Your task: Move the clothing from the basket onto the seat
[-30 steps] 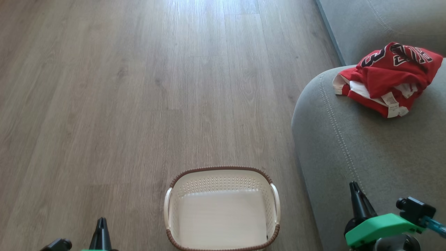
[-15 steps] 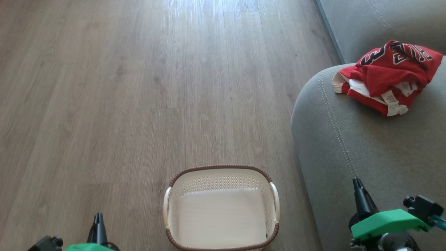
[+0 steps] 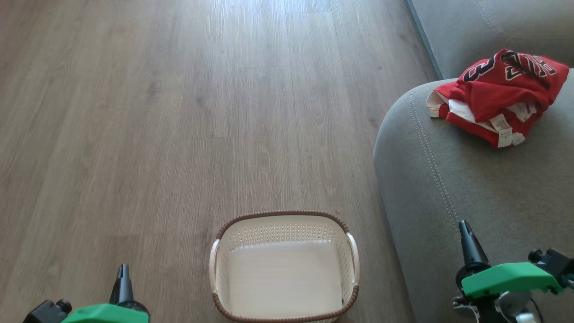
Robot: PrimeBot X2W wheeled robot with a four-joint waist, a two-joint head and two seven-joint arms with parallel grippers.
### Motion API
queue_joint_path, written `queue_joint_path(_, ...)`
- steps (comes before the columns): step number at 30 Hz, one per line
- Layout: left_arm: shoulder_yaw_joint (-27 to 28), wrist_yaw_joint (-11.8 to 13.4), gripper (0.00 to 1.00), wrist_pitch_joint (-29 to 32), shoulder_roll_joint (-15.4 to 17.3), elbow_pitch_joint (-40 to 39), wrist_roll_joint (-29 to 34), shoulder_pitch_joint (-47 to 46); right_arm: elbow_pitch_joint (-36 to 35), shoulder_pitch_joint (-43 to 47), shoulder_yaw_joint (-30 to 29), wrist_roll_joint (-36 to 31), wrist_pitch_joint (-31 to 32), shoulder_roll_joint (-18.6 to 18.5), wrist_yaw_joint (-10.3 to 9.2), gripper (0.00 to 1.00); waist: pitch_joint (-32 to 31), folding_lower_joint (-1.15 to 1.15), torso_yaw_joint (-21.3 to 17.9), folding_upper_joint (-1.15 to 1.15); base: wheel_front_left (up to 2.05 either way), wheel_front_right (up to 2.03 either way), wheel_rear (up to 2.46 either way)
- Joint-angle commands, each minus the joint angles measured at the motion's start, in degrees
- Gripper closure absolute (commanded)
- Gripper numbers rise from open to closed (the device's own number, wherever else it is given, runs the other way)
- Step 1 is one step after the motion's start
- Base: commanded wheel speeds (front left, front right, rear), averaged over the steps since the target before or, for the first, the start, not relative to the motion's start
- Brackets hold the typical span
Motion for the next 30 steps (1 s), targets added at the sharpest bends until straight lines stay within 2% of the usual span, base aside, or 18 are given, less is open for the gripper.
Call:
queue_joint_path(1,2.3,-0.7,1.00,0.3,0.2,-2.0,-1.2,-2.8,-2.2,-3.6,0.3,1.7,0.5,-0.3,0.00,1.00,0.0,0.00,0.0,0.00,0.00,0.00,0.00)
queue_joint_path(30,9.0,-5.6,1.00,5.2,-2.8,-2.9,-16.0,-5.5,-3.5,-5.7,-0.7,21.5,4.8,-0.8,-0.01,1.00,0.9,0.00,-0.5,0.00,0.00,0.00,0.00)
